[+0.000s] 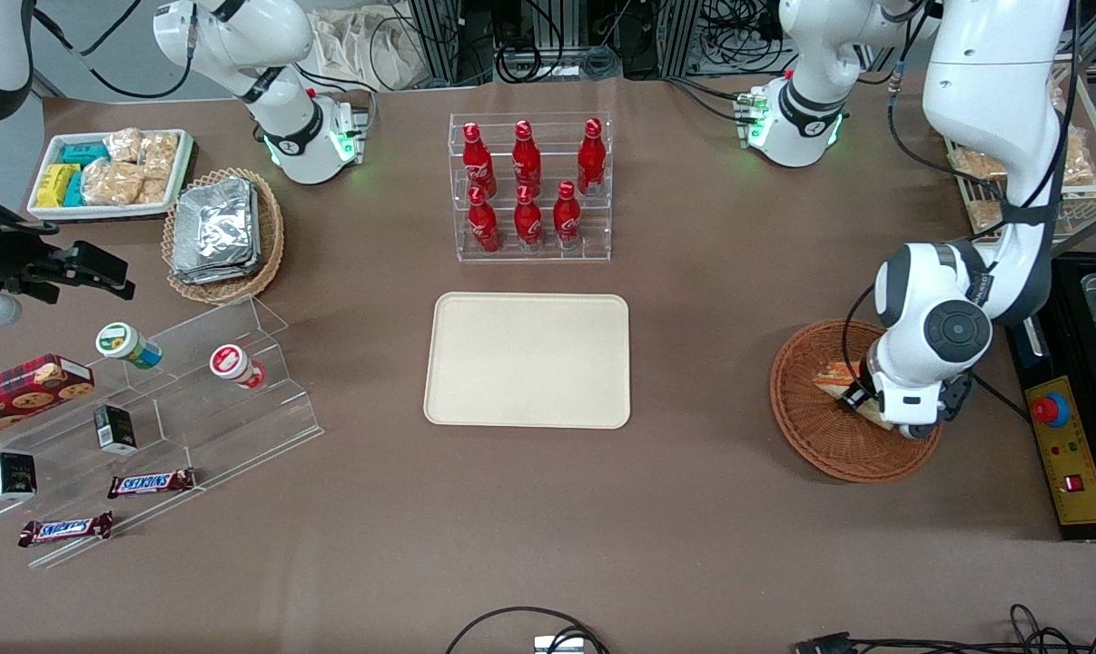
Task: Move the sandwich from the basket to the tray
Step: 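Close the left gripper on the wrapped sandwich in the basket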
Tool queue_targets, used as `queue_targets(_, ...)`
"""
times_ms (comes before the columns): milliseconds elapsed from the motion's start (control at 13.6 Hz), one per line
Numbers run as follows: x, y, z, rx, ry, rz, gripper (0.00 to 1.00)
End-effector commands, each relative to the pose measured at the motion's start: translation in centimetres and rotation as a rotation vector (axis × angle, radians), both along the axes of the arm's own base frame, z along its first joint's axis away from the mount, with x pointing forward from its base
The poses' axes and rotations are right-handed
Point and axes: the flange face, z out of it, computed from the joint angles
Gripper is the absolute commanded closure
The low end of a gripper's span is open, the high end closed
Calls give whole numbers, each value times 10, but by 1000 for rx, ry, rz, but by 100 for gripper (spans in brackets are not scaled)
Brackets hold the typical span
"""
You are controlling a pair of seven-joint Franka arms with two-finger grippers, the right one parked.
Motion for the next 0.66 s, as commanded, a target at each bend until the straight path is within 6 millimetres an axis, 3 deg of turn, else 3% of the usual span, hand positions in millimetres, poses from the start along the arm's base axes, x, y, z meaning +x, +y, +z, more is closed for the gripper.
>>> queue_targets(0, -1, 2, 3, 9, -9, -3, 93)
queue_targets(74, -2, 2, 4, 9, -5, -6, 100)
queue_targets(221, -2, 2, 9, 5, 10, -64, 100)
queue_targets(295, -1, 3, 21, 0, 18, -124, 100)
queue_targets(443, 7, 7, 62, -10, 10, -243, 100)
queue_targets(590, 19, 6, 117, -19, -5, -364, 100)
